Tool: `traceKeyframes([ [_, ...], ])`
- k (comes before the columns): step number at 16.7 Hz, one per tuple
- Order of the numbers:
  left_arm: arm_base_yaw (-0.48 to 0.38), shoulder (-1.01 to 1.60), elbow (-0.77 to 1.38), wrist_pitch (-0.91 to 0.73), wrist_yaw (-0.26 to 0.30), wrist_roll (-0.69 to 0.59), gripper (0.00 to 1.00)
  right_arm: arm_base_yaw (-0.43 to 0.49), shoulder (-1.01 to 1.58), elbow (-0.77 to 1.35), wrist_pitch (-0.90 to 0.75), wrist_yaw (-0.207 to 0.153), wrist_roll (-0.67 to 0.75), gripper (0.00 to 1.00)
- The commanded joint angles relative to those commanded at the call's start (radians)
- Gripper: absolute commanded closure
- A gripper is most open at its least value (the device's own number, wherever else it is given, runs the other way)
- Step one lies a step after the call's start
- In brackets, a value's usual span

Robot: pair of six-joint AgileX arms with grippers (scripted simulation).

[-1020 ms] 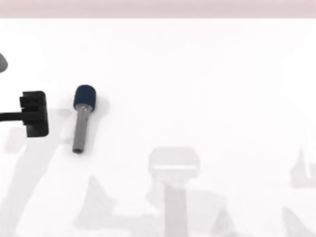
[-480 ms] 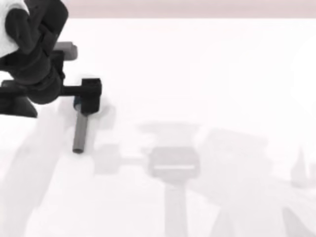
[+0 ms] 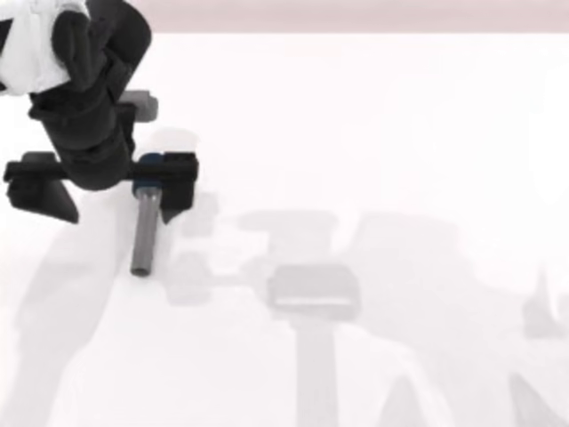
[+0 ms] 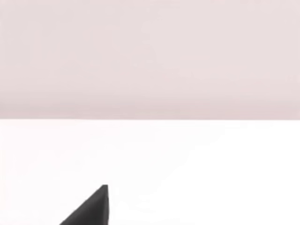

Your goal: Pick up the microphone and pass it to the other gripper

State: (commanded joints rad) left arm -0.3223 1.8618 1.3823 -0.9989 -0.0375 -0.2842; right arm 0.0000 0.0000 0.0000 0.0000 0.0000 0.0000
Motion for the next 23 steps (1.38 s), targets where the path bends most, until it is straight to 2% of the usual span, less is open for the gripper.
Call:
traceKeyframes([
  [4, 0.005, 0.02, -0.025, 0.042, 0.001, 0.004, 0.0, 0.0, 0.0, 0.0, 0.0, 0.0, 0.0, 0.0],
  [11, 0.011, 0.168, -0.155, 0.329, 0.002, 0.014, 0.0, 0.0, 0.0, 0.0, 0.0, 0.0, 0.0, 0.0],
  [16, 0.012, 0.185, -0.168, 0.353, 0.002, 0.015, 0.0, 0.0, 0.0, 0.0, 0.0, 0.0, 0.0, 0.0],
  [23, 0.012, 0.185, -0.168, 0.353, 0.002, 0.015, 0.53, 0.0, 0.0, 0.0, 0.0, 0.0, 0.0, 0.0],
])
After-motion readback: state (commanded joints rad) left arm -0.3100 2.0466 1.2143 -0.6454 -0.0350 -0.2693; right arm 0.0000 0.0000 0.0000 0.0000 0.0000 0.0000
